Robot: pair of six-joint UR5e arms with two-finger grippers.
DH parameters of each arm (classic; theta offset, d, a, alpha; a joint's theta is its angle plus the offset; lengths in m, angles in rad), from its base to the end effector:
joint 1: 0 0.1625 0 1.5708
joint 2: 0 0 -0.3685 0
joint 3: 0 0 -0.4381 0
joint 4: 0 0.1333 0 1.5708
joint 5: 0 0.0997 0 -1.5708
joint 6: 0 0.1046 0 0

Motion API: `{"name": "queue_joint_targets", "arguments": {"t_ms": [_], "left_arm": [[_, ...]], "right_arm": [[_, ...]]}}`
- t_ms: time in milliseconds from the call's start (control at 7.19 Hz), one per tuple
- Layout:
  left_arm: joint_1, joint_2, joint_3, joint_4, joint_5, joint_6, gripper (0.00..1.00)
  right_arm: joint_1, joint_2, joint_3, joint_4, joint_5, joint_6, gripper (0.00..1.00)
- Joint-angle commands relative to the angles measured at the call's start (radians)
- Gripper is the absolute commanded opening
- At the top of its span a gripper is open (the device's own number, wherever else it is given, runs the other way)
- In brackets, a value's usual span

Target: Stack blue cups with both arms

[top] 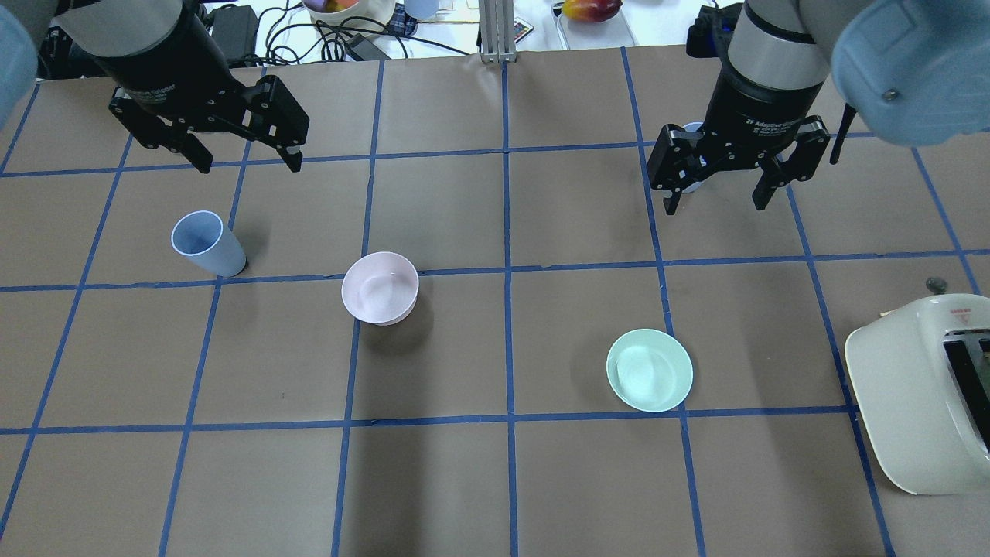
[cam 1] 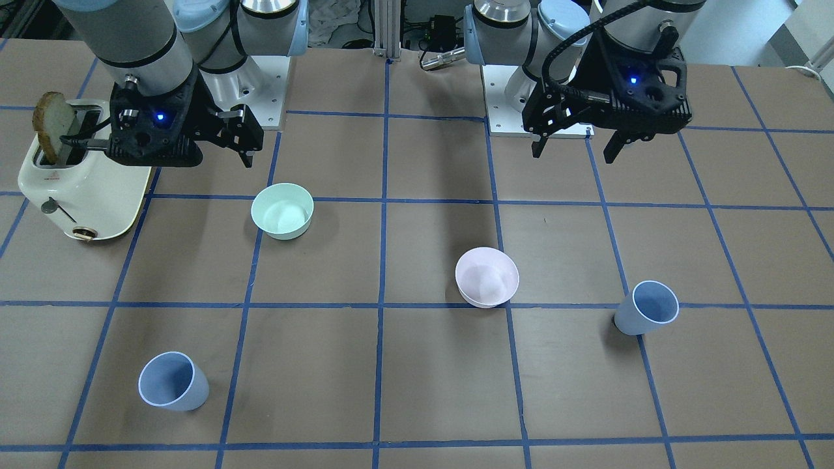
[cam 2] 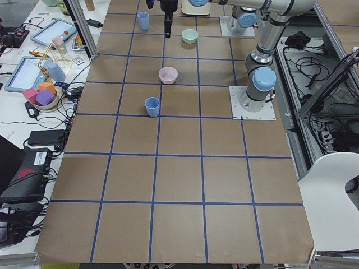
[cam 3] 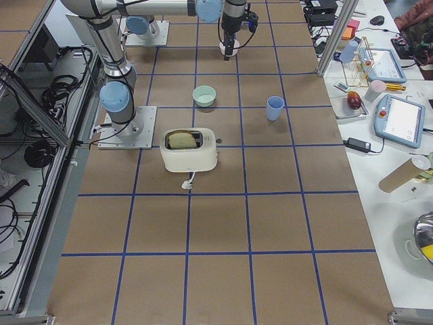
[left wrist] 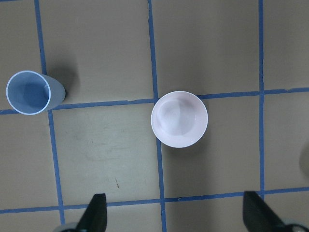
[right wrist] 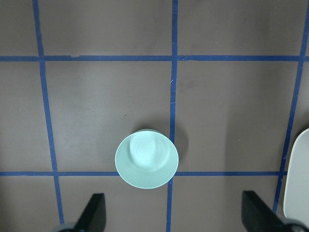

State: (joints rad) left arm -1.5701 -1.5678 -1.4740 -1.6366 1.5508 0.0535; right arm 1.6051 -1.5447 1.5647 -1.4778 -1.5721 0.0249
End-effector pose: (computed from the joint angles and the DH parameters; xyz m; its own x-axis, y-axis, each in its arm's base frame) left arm -0.1350 -0.5381 0.4735 -0.9984 0.0534 0.0181 0.0528 0.9980 -0.0350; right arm 0.1514 -0.5300 0.4069 -0.9999 -0.0097 0.0041 -0.0092 0.9936 0.1127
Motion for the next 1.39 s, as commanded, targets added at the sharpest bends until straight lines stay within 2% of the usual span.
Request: {"name": "queue_joint_targets", "arguments": {"t_ms": [0, 696, 974, 1113, 1252], "left_arm": [[0.001, 0.002, 0.000, 0.000, 0.000, 0.000, 1.00], [0.001, 0.002, 0.004, 0.000, -0.008, 0.002, 1.00], [0.007, -0.050, -0.015, 0.030, -0.008, 0.020, 1.00], [0.028, -0.082, -0.032, 0.056, -0.003, 0.137, 1.00], [0.098, -0.139, -0.054, 0.133, -0.003, 0.199, 1.00]], "right_arm": [[0.001, -0.027, 0.001, 0.004, 0.003, 0.003, 1.00], [0.003, -0.028, 0.001, 0.007, 0.010, 0.000, 1.00], [0.004, -0.028, 0.001, 0.007, 0.010, 0.000, 1.00], [0.003, -0.028, 0.003, 0.008, 0.010, -0.002, 1.00], [0.004, -0.026, 0.003, 0.008, 0.010, -0.003, 1.00]]}}
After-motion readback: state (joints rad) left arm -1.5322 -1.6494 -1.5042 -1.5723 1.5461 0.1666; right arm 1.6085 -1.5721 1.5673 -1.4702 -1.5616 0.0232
